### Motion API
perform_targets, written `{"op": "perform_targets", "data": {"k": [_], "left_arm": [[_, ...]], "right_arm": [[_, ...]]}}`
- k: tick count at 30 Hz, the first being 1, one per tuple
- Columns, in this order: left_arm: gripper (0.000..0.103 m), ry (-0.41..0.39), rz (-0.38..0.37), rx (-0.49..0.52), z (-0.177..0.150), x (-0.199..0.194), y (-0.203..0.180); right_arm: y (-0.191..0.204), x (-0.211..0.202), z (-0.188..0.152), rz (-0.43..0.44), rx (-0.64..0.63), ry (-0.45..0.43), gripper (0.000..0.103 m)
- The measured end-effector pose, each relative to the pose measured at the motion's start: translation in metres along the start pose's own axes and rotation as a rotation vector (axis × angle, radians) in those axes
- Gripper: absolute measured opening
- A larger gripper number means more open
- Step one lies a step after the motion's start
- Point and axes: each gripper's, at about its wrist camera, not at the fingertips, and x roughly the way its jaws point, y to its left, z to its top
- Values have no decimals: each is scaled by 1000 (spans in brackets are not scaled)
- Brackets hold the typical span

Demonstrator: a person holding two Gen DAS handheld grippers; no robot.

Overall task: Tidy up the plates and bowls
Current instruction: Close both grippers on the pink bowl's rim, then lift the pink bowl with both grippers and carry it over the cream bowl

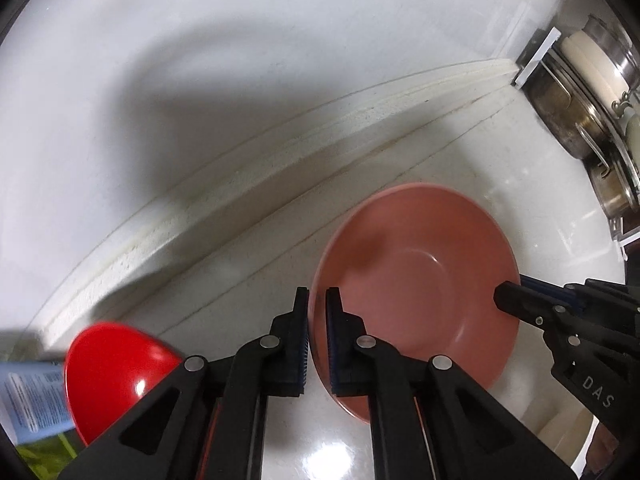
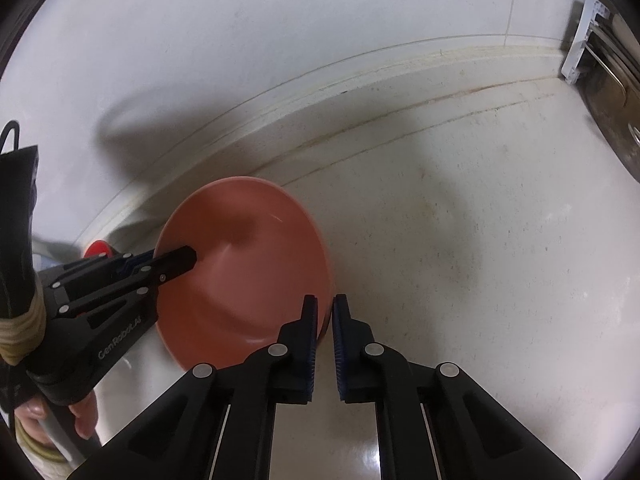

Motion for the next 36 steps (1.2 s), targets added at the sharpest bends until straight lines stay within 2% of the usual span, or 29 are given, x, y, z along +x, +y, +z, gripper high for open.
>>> {"op": "perform_targets", "data": {"k": [4, 13, 20, 25, 36], "left_arm": [[10, -3, -13, -27, -10, -13, -7], [10, -21, -18, 5, -47, -56, -35], [10, 3, -75, 51, -85, -83, -59], [11, -6, -81, 72, -111, -99, -75], [15, -26, -128, 84, -147, -117, -123]], "right_arm": [[-1, -10, -5, 7, -1, -2, 9], [0, -55, -30, 16, -26, -28, 9], [-6, -97, -62, -21, -69, -39, 9], [-16, -119, -87, -35, -83, -50, 9], [-34, -157, -137, -70, -83, -74, 9]]}}
